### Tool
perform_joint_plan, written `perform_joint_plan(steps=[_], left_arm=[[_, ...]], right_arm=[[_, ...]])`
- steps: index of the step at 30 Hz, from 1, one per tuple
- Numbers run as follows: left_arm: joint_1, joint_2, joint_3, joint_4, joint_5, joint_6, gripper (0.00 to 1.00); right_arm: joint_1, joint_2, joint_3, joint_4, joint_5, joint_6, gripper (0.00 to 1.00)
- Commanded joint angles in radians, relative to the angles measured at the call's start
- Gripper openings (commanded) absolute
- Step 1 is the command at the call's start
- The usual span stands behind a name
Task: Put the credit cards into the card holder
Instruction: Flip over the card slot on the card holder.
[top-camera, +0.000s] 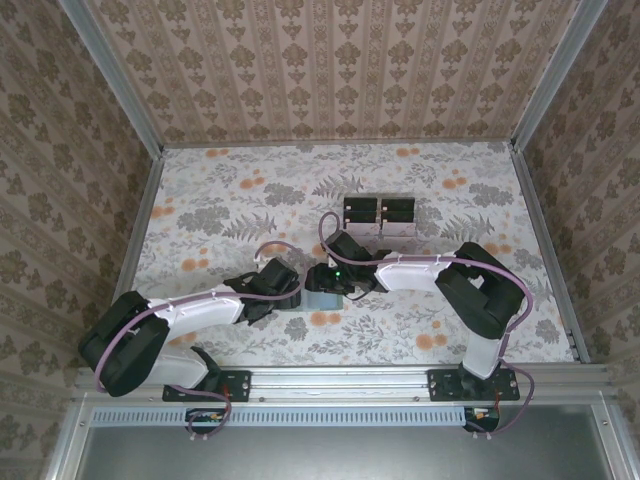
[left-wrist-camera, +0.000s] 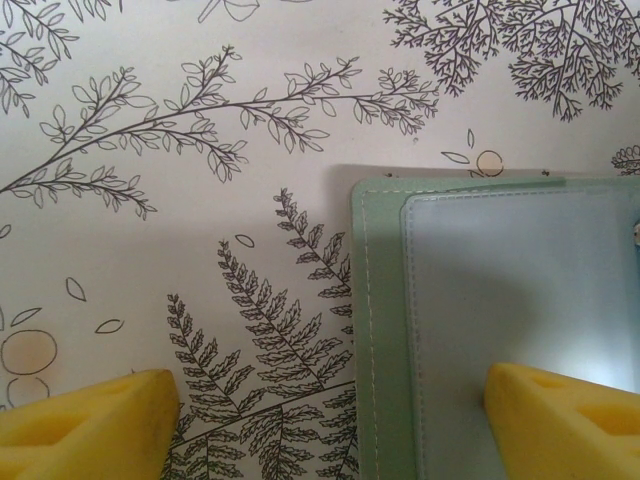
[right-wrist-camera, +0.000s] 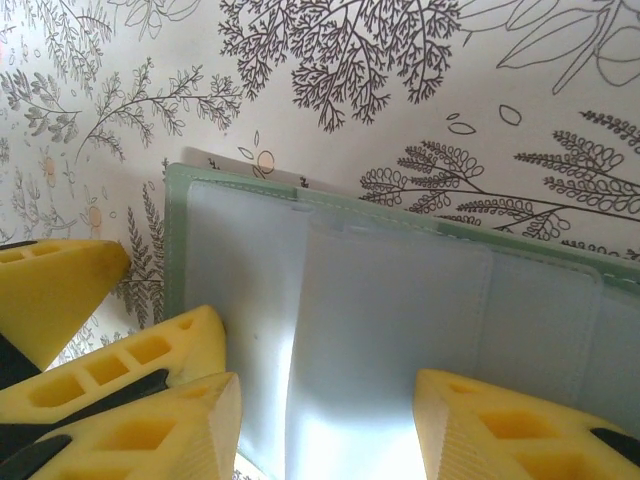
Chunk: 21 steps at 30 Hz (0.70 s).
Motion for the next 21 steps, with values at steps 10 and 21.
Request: perform_joint_plan(steps=[10,21], left_arm=[[-0.005,-0.110,-0.035,-0.010,-0.007,0.007,0.82],[-0.007,-0.220,-0.092,0.021,0.029,0.042,0.82]], right_arm=[[0.005,0.026,0.007,0.048,-0.044,0.042,0.50],[0.007,0.070,0.016,0.097,-0.056,0.087,0.50]])
